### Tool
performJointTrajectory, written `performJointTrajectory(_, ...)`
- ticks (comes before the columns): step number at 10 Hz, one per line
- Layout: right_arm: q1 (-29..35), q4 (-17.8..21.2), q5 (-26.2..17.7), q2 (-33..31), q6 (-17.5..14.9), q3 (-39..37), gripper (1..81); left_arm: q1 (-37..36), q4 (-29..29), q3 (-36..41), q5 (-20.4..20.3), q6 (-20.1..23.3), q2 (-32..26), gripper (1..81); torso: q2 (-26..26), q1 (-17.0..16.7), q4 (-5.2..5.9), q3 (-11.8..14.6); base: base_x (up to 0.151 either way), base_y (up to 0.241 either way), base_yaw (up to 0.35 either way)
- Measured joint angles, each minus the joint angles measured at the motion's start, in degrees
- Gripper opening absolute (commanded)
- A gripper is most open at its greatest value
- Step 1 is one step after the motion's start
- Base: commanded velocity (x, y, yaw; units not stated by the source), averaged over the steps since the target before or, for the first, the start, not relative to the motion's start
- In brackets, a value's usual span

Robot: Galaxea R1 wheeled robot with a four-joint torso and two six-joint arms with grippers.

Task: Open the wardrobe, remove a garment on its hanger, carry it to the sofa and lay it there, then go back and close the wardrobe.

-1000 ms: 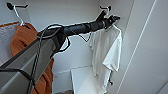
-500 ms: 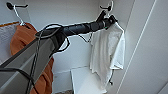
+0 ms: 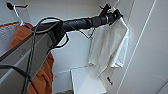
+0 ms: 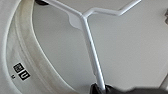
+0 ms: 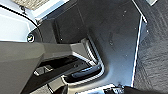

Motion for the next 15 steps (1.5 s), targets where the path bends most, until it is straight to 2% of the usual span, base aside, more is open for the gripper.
performJointTrajectory(4, 0.0, 0.0, 0.0, 0.0, 0.0, 0.0, 81.1, -0.4, 0.0, 4.2, 0.1, -1.0, -10.4, 1.0, 0.0, 0.0, 0.19, 0.0, 0.000, 0.000, 0.000)
performJointTrajectory(5, 0.0, 0.0, 0.0, -0.1, 0.0, 0.0, 81.1, -0.3, 0.3, 5.6, 0.1, -0.7, -11.6, 1.0, 0.0, 0.0, 1.07, 0.0, 0.000, 0.000, 0.000)
performJointTrajectory(7, 0.1, 0.0, -0.1, -0.2, 0.0, 0.0, 81.1, 0.9, 1.9, 8.4, 1.7, 0.0, -12.7, 1.0, 0.0, 0.0, 4.61, 0.0, 0.000, 0.000, 0.000)
performJointTrajectory(10, 0.5, 0.0, 0.3, -0.4, 0.0, 0.0, 81.1, 3.2, 3.0, 8.7, 4.4, -0.6, -13.8, 1.0, 0.0, 0.0, 10.69, 0.0, 0.000, 0.000, 0.000)
performJointTrajectory(11, 0.5, 0.0, 0.4, -0.4, 0.0, -0.1, 81.1, 3.5, 3.6, 8.8, 5.6, -0.6, -13.8, 1.0, 0.0, 0.0, 12.37, 0.0, 0.000, 0.000, 0.000)
performJointTrajectory(12, 0.7, 0.0, 0.5, -0.3, 0.0, -0.1, 81.1, 3.5, 4.0, 8.6, 6.8, -0.6, -13.8, 1.0, 0.0, 0.0, 13.33, 0.0, 0.000, 0.000, 0.000)
performJointTrajectory(15, 0.8, 0.0, 1.1, -0.4, 0.0, -0.1, 81.1, 3.9, 5.0, 10.4, 7.4, -0.1, -12.1, 1.0, 0.0, 0.0, 13.44, 0.0, 0.000, 0.000, 0.000)
